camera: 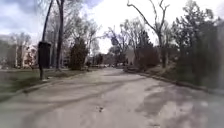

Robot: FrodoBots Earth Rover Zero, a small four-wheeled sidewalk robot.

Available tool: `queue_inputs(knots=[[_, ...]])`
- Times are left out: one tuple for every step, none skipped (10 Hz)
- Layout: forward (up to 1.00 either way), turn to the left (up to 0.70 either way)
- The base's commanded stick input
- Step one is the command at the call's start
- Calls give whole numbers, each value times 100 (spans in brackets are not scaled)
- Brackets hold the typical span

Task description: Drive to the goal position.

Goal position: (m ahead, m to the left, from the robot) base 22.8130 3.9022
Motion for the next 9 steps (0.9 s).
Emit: queue_inputs(knots=[[70,0],[70,0],[70,0],[70,0],[70,0],[70,0],[70,0],[70,0],[70,0]])
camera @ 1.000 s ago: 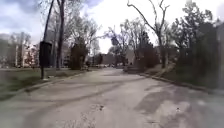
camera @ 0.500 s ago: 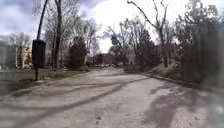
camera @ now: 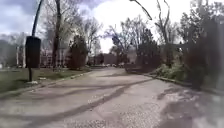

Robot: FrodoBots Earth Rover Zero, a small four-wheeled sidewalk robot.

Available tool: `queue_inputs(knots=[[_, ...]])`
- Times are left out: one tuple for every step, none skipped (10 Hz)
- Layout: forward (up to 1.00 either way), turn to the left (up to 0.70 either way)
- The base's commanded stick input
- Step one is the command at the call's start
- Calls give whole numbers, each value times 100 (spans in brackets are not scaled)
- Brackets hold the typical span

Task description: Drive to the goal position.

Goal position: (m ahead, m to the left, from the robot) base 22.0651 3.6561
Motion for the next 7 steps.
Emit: queue_inputs(knots=[[70,0],[70,0],[70,0],[70,0],[70,0],[70,0],[70,0]])
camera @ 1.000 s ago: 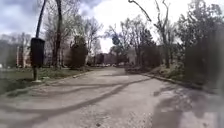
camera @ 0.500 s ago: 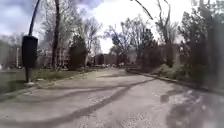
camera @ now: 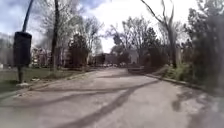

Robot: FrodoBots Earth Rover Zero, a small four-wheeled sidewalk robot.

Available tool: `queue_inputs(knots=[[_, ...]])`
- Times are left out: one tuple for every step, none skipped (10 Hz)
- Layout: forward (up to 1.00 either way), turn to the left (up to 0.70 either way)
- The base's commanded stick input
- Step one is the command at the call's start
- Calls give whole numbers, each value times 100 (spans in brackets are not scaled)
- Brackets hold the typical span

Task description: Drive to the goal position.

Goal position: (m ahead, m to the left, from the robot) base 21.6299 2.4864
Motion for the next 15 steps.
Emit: queue_inputs(knots=[[70,0],[70,0],[70,0],[70,0],[70,0],[70,0],[70,0],[70,0],[70,0],[70,0],[70,0],[70,0],[70,0],[70,0],[70,0]])
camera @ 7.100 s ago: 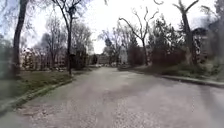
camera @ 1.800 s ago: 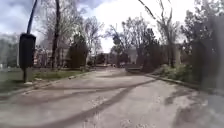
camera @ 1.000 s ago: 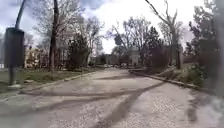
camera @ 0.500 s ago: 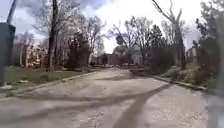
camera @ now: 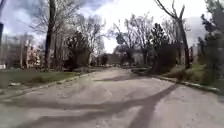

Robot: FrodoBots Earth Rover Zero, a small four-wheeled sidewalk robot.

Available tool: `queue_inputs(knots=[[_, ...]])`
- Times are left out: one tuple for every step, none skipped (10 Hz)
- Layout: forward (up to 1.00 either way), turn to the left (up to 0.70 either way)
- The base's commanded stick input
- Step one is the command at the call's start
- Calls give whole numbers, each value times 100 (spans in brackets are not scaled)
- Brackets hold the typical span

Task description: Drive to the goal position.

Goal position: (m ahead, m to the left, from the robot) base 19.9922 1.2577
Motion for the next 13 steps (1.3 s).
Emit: queue_inputs(knots=[[70,0],[70,0],[70,0],[70,0],[70,0],[70,0],[70,0],[70,0],[70,0],[70,0],[70,0],[70,0],[70,0]])
